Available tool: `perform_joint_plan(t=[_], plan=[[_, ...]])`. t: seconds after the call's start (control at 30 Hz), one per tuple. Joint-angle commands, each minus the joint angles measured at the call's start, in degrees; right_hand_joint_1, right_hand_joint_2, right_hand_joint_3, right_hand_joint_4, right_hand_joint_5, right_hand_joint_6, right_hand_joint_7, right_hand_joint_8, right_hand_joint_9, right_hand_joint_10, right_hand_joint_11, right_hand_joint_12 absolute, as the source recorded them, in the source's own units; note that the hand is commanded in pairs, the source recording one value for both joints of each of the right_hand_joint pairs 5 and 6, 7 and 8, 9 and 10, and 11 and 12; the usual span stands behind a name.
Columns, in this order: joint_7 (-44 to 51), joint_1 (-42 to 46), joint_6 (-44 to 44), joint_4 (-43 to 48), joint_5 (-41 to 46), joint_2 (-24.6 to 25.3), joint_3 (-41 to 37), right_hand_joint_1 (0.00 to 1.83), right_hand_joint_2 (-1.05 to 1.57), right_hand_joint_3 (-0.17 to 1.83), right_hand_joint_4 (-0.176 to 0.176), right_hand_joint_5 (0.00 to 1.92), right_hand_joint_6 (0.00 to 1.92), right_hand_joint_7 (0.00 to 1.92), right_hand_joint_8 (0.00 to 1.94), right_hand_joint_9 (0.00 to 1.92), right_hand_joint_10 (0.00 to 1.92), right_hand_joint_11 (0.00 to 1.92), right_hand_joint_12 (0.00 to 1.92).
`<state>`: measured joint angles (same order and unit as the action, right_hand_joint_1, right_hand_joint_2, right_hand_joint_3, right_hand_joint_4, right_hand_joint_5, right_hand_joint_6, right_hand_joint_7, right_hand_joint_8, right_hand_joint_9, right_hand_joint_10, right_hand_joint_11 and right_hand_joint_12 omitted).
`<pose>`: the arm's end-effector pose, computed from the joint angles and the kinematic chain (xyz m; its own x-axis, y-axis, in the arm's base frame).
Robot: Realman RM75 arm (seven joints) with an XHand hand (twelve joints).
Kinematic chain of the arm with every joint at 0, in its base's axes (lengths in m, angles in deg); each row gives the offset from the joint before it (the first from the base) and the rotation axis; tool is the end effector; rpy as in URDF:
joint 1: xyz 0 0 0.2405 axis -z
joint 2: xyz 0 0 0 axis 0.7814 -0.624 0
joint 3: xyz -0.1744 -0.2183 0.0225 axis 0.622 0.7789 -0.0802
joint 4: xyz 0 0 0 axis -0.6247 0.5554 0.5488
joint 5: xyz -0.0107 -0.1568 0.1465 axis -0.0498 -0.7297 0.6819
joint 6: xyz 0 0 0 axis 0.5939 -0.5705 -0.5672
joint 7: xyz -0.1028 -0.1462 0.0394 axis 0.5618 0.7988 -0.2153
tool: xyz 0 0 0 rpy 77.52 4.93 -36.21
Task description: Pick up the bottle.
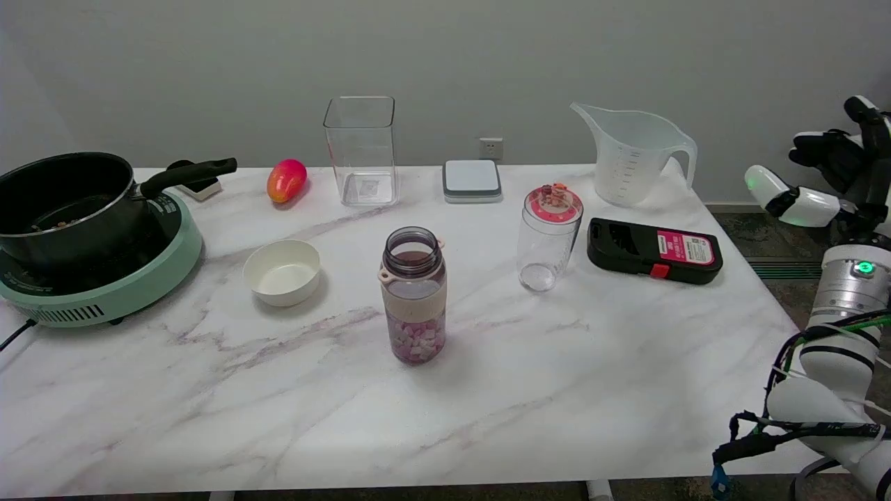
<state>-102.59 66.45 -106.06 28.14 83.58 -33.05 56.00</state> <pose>-0.2207 -0.2387 0.5685 0.0815 0.7964 0.5992 -0.8878 -0.2153 0.4069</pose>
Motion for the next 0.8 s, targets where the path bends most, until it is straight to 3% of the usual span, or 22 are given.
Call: perform_joint_plan(t=[0.03,0.17,0.33,0.4,0.5,0.63,0.73,0.8], plan=[[-0.8,-4.2,8.0,-0.2,0.2,-1.6,1.4,1.28,-0.07,0.95,0.0,0.36,0.36,0.87,0.87,0.73,0.73,0.75,0.75],[-1.0,-2.0,4.2,4.2,1.2,-0.9,0.9,1.28,-0.1,0.99,0.0,0.46,0.46,0.89,0.89,0.71,0.71,0.78,0.78],[-0.4,-2.1,6.6,14.2,-1.0,-0.9,2.3,1.26,-0.16,1.14,0.0,0.53,0.53,0.84,0.84,0.69,0.69,0.81,0.81],[0.0,-4.6,9.4,18.1,-2.8,-1.7,2.8,1.25,-0.31,1.24,0.0,0.42,0.42,0.61,0.61,0.64,0.64,0.75,0.75],[0.2,-9.3,15.2,22.5,-5.2,-3.0,5.2,1.21,-0.42,1.29,0.0,0.13,0.13,0.49,0.49,0.55,0.55,0.66,0.66],[5.8,-14.8,21.1,27.5,-3.6,-3.4,9.6,1.18,-0.34,1.28,0.0,0.04,0.04,0.37,0.37,0.46,0.46,0.56,0.56],[8.9,-17.9,22.8,28.7,0.5,-2.0,13.3,1.16,-0.26,1.11,0.0,0.0,0.0,0.33,0.33,0.43,0.43,0.52,0.52],[10.3,-20.4,24.5,28.3,2.1,-0.9,16.0,1.16,-0.26,1.1,0.0,0.0,0.0,0.33,0.33,0.42,0.42,0.51,0.51]])
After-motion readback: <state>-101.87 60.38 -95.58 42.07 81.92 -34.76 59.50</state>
